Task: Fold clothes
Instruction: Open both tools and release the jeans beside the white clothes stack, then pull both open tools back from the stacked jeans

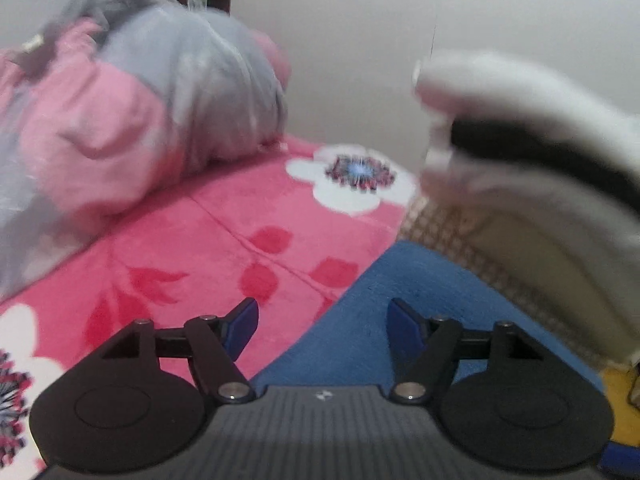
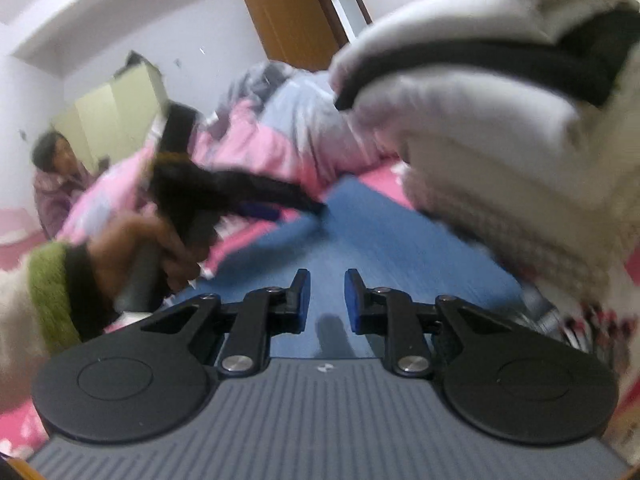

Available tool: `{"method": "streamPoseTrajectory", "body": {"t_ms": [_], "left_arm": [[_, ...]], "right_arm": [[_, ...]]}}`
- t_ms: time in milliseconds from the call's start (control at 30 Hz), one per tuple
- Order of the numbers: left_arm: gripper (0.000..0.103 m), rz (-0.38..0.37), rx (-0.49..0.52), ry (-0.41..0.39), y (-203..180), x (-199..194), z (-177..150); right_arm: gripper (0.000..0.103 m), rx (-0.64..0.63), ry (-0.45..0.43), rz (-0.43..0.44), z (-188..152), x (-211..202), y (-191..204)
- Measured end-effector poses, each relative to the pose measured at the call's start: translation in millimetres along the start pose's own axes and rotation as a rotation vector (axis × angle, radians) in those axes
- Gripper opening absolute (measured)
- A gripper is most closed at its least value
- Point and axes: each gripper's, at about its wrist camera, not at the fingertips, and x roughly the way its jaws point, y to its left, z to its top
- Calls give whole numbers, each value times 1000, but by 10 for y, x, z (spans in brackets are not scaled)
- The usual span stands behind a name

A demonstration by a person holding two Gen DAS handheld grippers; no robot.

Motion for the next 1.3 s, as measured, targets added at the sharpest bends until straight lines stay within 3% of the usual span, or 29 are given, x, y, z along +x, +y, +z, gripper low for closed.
{"method": "streamPoseTrajectory", "body": {"t_ms": [100,200,333,433,533,667,800,900,1033,1100,1200,1300], "left_arm": [[84,-28,23,-77,44,-541,-193],[89,-43,91,-92,-114,-932,-532],[85,48,184,-44,-387,-1124,-914],[90,43,86,-101,-374,-1532,-1016],[97,36,-6,-150,-362,-1927,-1112],[98,44,-68,-102,-401,-2311,-1233],[99,24,-163,-87,-401,-2648,-1397],[100,13,-227,-83,-410,-2888,-1493],[101,27,-227,-120,-482,-3254,-1527],[103,37,-225,-159,-506,-3408,-1516],[103,38,-246,-167,-523,-3523,-1495],[103,38,-263,-144,-544,-3530,-1533]], "right_arm": [[18,-3,22,-3,-96,-125,21],[20,-17,24,28,-144,-260,91],[24,-5,124,-15,-270,-72,141],[29,-27,110,-51,-184,-176,305],[60,-52,70,-58,-116,-433,493],[80,-21,105,-79,-140,-718,666],[83,58,141,-77,-172,-1019,754],[83,47,160,-84,-81,-1285,891],[95,45,123,10,157,-1717,1095],[96,39,105,61,287,-1930,1203],[102,-44,73,103,516,-2230,1404],[102,-157,59,66,630,-2436,1598]]}}
